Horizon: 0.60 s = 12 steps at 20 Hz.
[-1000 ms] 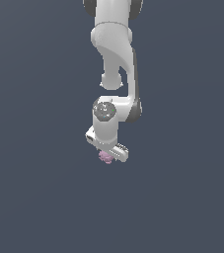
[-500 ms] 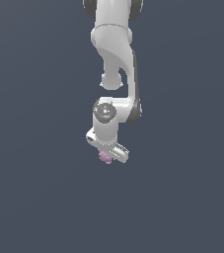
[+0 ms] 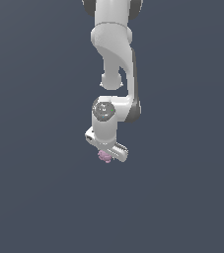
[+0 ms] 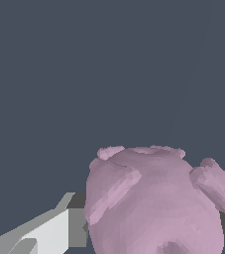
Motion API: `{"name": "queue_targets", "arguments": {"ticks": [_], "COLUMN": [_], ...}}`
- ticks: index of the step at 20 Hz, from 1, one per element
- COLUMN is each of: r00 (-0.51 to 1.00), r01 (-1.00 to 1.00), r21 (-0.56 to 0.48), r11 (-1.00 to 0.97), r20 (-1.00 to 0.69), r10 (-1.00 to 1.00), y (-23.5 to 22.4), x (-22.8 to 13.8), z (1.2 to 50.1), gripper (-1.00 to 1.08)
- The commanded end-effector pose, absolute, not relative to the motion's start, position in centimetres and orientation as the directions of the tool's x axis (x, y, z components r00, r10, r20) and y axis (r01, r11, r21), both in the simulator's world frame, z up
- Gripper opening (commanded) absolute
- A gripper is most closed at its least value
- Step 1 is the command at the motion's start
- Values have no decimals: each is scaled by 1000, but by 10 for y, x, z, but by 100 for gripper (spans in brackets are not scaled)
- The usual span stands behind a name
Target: Pick up the object and move it to a goal position.
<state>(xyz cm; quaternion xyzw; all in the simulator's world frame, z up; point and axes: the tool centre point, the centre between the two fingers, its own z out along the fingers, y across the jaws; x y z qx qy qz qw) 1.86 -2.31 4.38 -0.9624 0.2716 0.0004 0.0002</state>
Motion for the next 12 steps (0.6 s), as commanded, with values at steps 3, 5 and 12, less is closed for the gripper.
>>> {"name": "queue_targets", "arguments": {"ticks": [3,5,12], "r00": [852,852,852], "r01": [-523,-523,-524], "r21": [-1,-1,-1], "r11": [-852,-852,-852], "r20": [0,0,-1], "r10": [-523,-523,-524], "y": [-34,-41,-79], "x": [12,7,-19], "z": [56,63,105], "gripper": [-100,-100,-100]}}
